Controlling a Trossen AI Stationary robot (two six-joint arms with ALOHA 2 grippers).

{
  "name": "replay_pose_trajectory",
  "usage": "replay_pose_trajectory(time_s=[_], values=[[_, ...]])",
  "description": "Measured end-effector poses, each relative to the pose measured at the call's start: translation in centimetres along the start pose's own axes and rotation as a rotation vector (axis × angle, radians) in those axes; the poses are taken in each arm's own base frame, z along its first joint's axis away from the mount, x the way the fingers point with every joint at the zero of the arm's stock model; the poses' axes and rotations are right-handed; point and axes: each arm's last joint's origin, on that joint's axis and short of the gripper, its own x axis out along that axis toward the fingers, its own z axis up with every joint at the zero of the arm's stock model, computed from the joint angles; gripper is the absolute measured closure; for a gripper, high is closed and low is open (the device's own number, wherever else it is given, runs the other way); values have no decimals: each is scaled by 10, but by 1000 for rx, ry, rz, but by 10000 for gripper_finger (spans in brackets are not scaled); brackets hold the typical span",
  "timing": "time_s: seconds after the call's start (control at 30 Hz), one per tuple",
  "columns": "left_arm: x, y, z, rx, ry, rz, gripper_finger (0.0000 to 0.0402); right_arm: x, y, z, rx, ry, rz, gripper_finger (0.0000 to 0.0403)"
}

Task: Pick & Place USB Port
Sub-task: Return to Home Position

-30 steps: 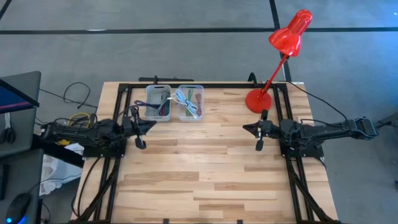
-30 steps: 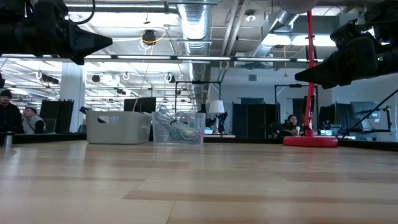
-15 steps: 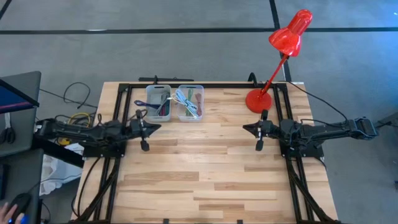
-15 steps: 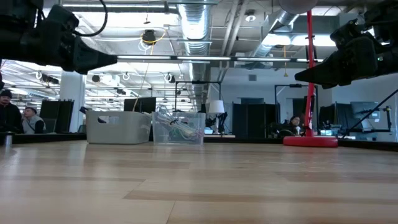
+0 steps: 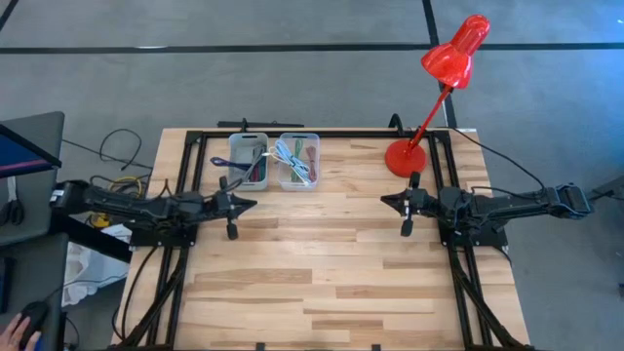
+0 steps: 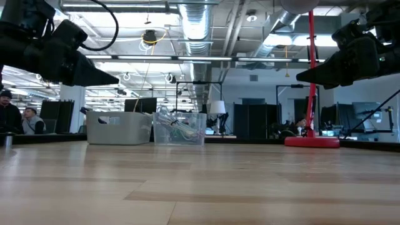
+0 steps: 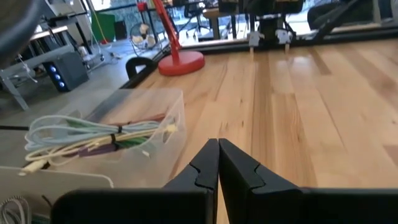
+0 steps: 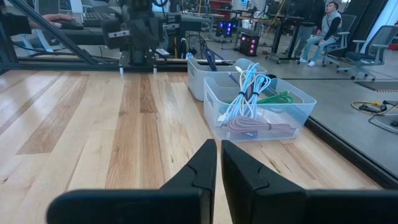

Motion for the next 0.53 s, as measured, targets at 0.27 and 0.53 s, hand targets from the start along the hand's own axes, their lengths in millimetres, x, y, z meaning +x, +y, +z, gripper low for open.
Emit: replay_pose_trajectory(time_s=[0.27, 0.53], values=[[3, -2, -5, 16, 46, -7, 390, 0, 0, 0, 0, 0, 0, 386], [3, -2, -6, 19, 54, -8, 390, 0, 0, 0, 0, 0, 0, 386]])
